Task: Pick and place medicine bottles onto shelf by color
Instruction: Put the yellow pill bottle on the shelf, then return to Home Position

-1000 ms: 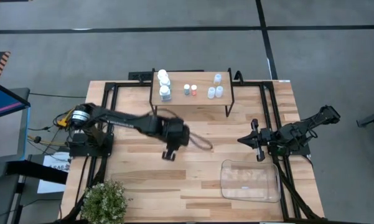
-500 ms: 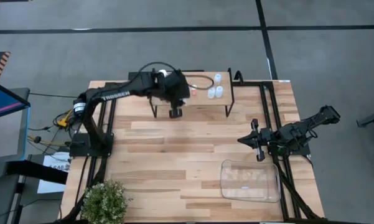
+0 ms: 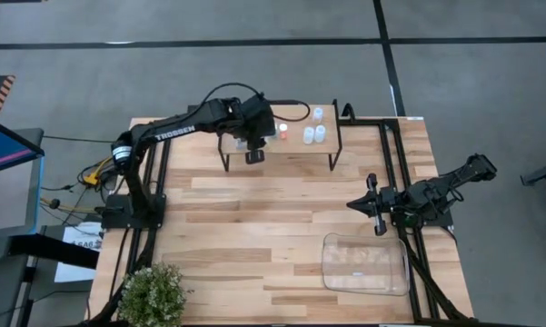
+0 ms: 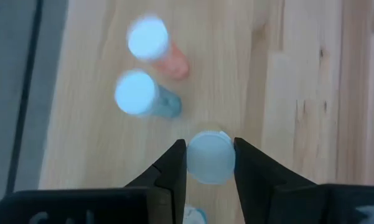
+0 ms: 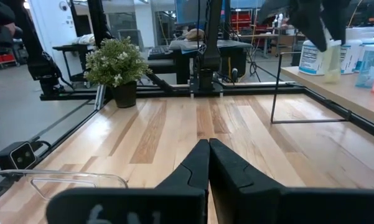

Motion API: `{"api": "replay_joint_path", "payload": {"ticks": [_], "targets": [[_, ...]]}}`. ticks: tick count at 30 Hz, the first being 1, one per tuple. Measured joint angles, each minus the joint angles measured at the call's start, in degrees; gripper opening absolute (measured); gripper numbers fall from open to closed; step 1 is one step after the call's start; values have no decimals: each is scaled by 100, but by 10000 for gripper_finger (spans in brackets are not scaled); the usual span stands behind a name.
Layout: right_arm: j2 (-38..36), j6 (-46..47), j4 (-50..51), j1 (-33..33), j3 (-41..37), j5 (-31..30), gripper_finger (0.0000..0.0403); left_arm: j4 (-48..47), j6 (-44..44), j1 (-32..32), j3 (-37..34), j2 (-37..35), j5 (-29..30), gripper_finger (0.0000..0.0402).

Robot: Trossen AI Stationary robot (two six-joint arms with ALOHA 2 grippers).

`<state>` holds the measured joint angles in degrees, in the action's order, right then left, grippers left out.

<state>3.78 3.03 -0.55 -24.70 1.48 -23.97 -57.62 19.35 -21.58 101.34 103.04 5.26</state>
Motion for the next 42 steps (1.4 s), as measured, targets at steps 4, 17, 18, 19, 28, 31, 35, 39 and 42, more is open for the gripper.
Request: {"api": "replay_joint_path", "payload": {"ticks": [4, 17, 18, 19, 28, 31, 35, 39, 42], "targets": [[2, 0, -1, 1, 2, -2, 33, 114, 140, 2, 35, 18, 2, 83], [2, 0, -1, 0, 2, -2, 33, 217, 136, -98, 42, 18, 152, 119], [2, 0, -1, 2, 2, -2, 33, 212, 136, -98, 42, 18, 155, 127], [2, 0, -1, 0, 2, -2, 33, 213, 139, -105, 42, 18, 154, 134], [2, 0, -1, 2, 2, -2, 33, 225, 186, -118, 42, 18, 160, 159], [2, 0, -1, 1, 2, -2, 33, 233, 206, -118, 42, 18, 160, 163], [2, 0, -1, 2, 2, -2, 33, 208, 226, -118, 300, 18, 146, 171], [2, -1, -1, 0, 2, -2, 33, 185, 270, -103, 800, 7, 142, 181], [1, 0, -1, 2, 2, -2, 33, 77, -95, -5, 1270, 7, 83, 186]]}}
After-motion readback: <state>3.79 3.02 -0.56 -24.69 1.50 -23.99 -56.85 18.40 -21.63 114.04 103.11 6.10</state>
